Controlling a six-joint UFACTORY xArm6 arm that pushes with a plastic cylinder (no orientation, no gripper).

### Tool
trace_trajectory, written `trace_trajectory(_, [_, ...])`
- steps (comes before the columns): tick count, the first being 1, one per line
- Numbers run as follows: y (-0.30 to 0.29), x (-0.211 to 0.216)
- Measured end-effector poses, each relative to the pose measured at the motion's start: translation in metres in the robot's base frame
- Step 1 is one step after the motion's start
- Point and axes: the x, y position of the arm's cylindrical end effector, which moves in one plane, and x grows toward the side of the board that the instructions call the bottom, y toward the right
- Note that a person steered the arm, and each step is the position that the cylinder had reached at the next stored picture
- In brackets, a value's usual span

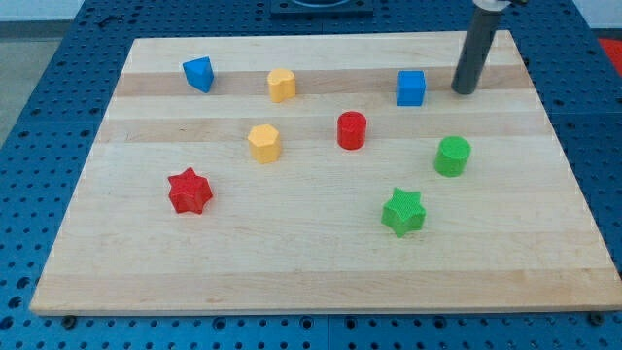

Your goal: Push the green circle towards up

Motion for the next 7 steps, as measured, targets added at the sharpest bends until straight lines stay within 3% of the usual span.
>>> trace_trajectory(3, [-0.006,0.000])
trace_trajectory(4, [0.055,0.016])
trace_trajectory(5, [0.137,0.049])
trace_trajectory(6, [0.158,0.081])
trace_trajectory(7, [0.126,0.137])
